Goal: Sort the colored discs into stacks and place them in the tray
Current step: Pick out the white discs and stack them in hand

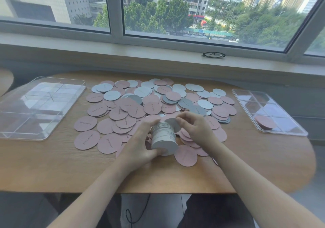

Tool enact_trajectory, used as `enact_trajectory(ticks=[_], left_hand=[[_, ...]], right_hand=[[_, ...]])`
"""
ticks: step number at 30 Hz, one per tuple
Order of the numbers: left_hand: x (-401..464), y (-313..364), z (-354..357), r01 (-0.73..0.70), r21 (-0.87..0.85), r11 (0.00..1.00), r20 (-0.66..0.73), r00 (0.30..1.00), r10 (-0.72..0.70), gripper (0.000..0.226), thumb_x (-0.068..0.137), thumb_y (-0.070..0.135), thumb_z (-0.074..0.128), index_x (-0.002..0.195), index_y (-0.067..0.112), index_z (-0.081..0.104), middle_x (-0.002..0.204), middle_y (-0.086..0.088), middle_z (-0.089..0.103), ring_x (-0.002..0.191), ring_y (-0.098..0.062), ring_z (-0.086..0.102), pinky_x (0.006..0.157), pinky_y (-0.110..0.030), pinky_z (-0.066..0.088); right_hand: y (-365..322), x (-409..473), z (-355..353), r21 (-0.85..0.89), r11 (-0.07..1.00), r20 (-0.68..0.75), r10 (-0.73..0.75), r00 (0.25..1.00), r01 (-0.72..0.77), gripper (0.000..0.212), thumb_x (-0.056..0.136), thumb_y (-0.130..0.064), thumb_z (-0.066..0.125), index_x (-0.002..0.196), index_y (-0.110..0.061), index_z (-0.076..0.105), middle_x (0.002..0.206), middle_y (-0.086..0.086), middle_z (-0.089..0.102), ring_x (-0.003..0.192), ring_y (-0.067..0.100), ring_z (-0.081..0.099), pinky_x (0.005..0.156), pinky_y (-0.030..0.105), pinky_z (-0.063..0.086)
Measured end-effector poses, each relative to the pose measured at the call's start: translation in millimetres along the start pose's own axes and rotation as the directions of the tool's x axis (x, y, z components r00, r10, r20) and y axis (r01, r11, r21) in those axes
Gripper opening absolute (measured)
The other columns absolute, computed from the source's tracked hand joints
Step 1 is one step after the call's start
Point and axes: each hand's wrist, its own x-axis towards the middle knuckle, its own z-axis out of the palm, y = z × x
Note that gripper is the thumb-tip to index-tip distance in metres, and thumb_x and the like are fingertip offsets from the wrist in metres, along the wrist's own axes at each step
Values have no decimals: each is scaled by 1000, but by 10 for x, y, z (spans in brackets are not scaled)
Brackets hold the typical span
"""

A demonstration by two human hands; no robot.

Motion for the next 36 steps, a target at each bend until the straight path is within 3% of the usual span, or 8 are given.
enact_trajectory(ticks=[4, 6, 8, 11, 16, 20, 29, 36], left_hand=[[14, -11, -4, -2, 17, 1000, 41, 999, 2, 96, 68, 43, 82, 150, 40, 32, 133, 18, 53, 115, -7, 56, 95, -30, 50], [15, 2, -14, -23, 33, 999, 42, 999, 22, 94, 69, 43, 82, 150, 37, 35, 137, 21, 50, 123, -3, 51, 100, -31, 48], [12, 15, -23, -30, 34, 999, 40, 999, 29, 91, 70, 41, 82, 148, 37, 36, 136, 25, 49, 124, -1, 49, 101, -28, 46], [11, 3, -29, -52, 57, 997, 40, 998, 50, 90, 72, 36, 84, 148, 38, 36, 129, 27, 46, 124, -4, 48, 98, -23, 44], [19, -23, -29, -63, 80, 995, 32, 998, 60, 90, 71, 37, 84, 148, 37, 37, 115, 30, 42, 112, -5, 49, 92, -19, 44], [19, -34, -19, -69, 52, 996, 16, 998, 68, 89, 68, 36, 84, 146, 36, 41, 114, 28, 45, 109, -6, 50, 84, -10, 42], [9, -15, -20, -65, 49, 997, 7, 998, 65, 87, 70, 29, 87, 144, 38, 42, 114, 30, 45, 102, -4, 51, 82, -10, 42], [19, -5, -17, -73, 41, 997, 2, 997, 73, 85, 71, 27, 87, 142, 38, 43, 115, 25, 47, 100, -8, 53, 81, -12, 44]], right_hand=[[-121, -22, 72, 90, 988, 263, 99, 960, -126, 25, 104, -11, 48, 90, -18, 68, 62, -20, 64, 55, -4, 58, 52, 10, 42], [-78, 95, -10, 53, 991, 216, 106, 971, -120, 21, 102, -17, 52, 97, -15, 72, 79, -11, 73, 73, 1, 65, 70, 18, 51], [85, 296, -129, -184, 979, 90, 110, 990, -92, 19, 100, -21, 56, 104, -17, 73, 96, -3, 71, 90, 12, 64, 86, 31, 51], [283, 531, -224, -662, 746, 81, 165, 983, -70, 28, 96, -34, 57, 118, -20, 69, 111, 1, 56, 110, 22, 52, 96, 37, 43], [315, 643, -200, -826, 563, 158, 248, 956, -10, 42, 93, -49, 55, 127, -26, 62, 127, 3, 49, 123, 25, 40, 101, 37, 34], [278, 687, -218, -821, 570, 145, 267, 953, -35, 33, 88, -47, 64, 111, -24, 59, 121, 2, 51, 116, 24, 41, 96, 38, 35], [332, 600, -384, -566, 806, -9, 205, 979, -174, 16, 72, -27, 71, 70, -33, 56, 86, -7, 61, 96, 24, 58, 85, 36, 44], [171, 361, -416, -275, 961, -103, -46, 994, 16, 15, 85, -17, 72, 82, -25, 60, 90, -9, 69, 95, 9, 64, 89, 30, 49]])
